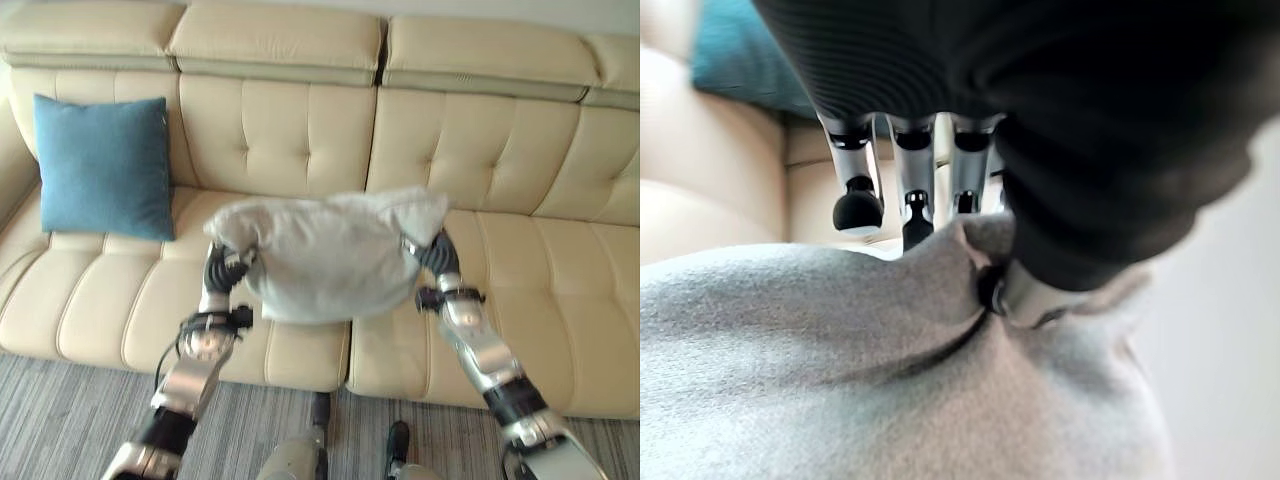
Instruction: Pick up all the scattered cushions and arrange them neatly on the sofa.
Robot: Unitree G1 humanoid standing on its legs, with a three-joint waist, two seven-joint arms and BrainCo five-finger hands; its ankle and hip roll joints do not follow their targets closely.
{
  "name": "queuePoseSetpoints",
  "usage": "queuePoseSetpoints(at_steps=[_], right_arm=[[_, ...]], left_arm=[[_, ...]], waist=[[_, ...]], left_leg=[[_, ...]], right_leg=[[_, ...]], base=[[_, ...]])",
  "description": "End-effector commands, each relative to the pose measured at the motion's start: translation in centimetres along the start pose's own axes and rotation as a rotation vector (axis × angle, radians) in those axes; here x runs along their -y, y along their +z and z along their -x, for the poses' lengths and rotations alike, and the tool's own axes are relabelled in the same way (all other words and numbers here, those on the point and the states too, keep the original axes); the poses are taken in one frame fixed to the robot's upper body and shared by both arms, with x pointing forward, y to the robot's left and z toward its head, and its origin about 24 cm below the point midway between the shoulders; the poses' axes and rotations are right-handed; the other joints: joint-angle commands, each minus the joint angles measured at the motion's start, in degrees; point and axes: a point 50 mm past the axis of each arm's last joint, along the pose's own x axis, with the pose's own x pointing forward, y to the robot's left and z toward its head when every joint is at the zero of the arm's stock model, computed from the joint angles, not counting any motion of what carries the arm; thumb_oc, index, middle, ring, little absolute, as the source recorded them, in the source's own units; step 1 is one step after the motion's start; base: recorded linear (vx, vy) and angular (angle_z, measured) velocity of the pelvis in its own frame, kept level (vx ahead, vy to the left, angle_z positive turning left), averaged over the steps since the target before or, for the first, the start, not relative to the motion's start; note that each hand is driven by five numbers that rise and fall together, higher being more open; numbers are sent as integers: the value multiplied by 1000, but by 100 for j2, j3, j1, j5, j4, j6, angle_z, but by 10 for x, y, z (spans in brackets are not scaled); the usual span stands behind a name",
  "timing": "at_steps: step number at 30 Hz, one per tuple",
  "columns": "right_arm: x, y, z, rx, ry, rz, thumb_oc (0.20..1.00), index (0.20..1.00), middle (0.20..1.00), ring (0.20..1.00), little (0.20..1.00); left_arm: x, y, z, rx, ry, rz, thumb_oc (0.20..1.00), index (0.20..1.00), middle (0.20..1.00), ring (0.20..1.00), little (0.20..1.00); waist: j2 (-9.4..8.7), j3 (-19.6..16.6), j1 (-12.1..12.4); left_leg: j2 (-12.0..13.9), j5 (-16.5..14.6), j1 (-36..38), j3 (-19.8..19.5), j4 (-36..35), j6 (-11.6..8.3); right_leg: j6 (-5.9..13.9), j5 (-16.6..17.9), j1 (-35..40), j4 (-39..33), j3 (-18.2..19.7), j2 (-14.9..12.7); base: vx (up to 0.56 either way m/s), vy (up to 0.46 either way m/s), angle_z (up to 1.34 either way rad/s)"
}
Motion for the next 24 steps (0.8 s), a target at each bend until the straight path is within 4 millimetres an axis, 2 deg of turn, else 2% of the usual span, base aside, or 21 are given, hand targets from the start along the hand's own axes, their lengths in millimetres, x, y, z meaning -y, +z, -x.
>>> queuePoseSetpoints(at_steps=[1,2,3,5,7,8,10,11,12,13,15,16,18,19,20,21,23,24], right_arm=[[-32,60,-24,281,56,-1,200,200,200,200,200],[-31,67,-33,296,39,23,200,200,200,200,200],[-31,68,-33,298,39,22,200,200,200,200,200],[-29,86,-50,342,-1,77,200,200,200,200,200],[-28,90,-56,347,-17,95,200,200,200,200,200],[-22,100,-66,358,-47,137,200,200,200,200,200],[-18,107,-75,357,-79,171,200,200,200,200,200],[-17,108,-76,355,-89,179,369,369,369,369,369],[-17,109,-76,356,-90,179,790,790,790,790,790],[-16,110,-81,349,-104,198,1000,1000,1000,1000,1000],[-15,112,-83,346,-107,207,1000,1000,1000,1000,1000],[-9,118,-89,343,-126,222,1000,1000,1000,1000,1000],[-6,120,-92,340,-134,224,1000,1000,1000,1000,1000],[2,127,-98,333,-159,214,1000,1000,1000,1000,1000],[2,128,-98,334,-160,214,1000,1000,1000,1000,1000],[13,134,-104,320,-197,186,1000,1000,1000,1000,1000],[24,140,-109,303,-235,139,1000,1000,1000,1000,1000],[38,144,-113,282,-281,109,1000,1000,1000,1000,1000]], left_arm=[[35,57,-35,285,-52,22,200,200,200,200,200],[37,64,-45,304,-47,0,200,200,200,200,200],[37,64,-45,306,-47,0,200,200,200,200,200],[40,78,-67,327,-25,-31,200,200,200,200,200],[40,82,-74,326,-16,-39,200,200,200,200,200],[39,89,-88,315,-9,-59,200,200,200,200,200],[34,93,-98,297,8,-83,200,200,200,200,200],[33,94,-100,292,17,-83,200,200,200,200,200],[33,94,-101,292,17,-82,429,429,429,429,429],[27,94,-107,274,45,-112,1000,1000,1000,1000,1000],[23,96,-111,268,62,-126,1000,1000,1000,1000,1000],[11,102,-118,264,100,-149,1000,1000,1000,1000,1000],[5,104,-121,261,118,-153,1000,1000,1000,1000,1000],[-13,112,-130,253,171,-175,1000,1000,1000,1000,1000],[-13,113,-130,254,172,-175,1000,1000,1000,1000,1000],[-32,116,-135,233,220,-188,1000,1000,1000,1000,1000],[-51,119,-139,209,271,-186,1000,1000,1000,1000,1000],[-65,117,-141,176,298,-180,1000,1000,1000,1000,1000]], waist=[[-48,-92,-15],[-43,-46,-21],[-52,-56,-26],[-39,-14,-93],[-30,1,-114],[-19,30,-181],[11,89,-251],[20,102,-266],[20,101,-266],[35,147,-291],[33,163,-302],[39,172,-317],[40,182,-323],[58,189,-326],[51,185,-332],[64,179,-310],[68,181,-290],[71,178,-275]], left_leg=[[227,-958,-19,-165,438,-411],[231,-935,-83,-155,420,-425],[221,-908,-115,-157,415,-422],[197,-813,-293,-120,341,-451],[190,-773,-348,-122,311,-455],[182,-643,-488,-112,235,-467],[182,-529,-582,-96,121,-488],[179,-498,-611,-95,86,-491],[179,-493,-615,-95,80,-491],[187,-468,-625,-88,25,-504],[181,-447,-642,-86,2,-508],[180,-413,-673,-95,-37,-518],[177,-397,-681,-91,-60,-524],[168,-359,-690,-88,-111,-542],[160,-337,-716,-89,-108,-539],[162,-336,-711,-90,-144,-553],[149,-319,-715,-97,-169,-571],[144,-310,-693,-112,-186,-583]], right_leg=[[159,-89,-626,210,120,191],[164,-78,-726,236,149,206],[165,-64,-758,236,146,197],[182,-3,-1012,268,185,238],[187,14,-1094,279,209,239],[202,81,-1287,290,229,234],[217,121,-1456,290,249,253],[225,135,-1497,280,259,259],[225,136,-1505,280,259,259],[247,162,-1549,249,281,268],[260,190,-1584,231,283,275],[279,237,-1629,190,291,283],[289,254,-1646,173,285,283],[311,295,-1687,144,294,295],[311,312,-1709,141,293,287],[327,321,-1705,106,289,307],[336,345,-1692,65,275,329],[345,358,-1661,38,261,343]], base=[[-154,32,-4],[-67,11,-5],[-66,8,-5],[-52,8,-2],[-26,4,-4],[-50,6,-11],[-64,11,-13],[-47,11,-10],[-16,2,-6],[-14,1,-7],[-14,-7,-6],[0,0,0],[0,0,0],[0,0,0],[0,0,0],[-7,7,-4],[0,0,0],[11,12,7]])
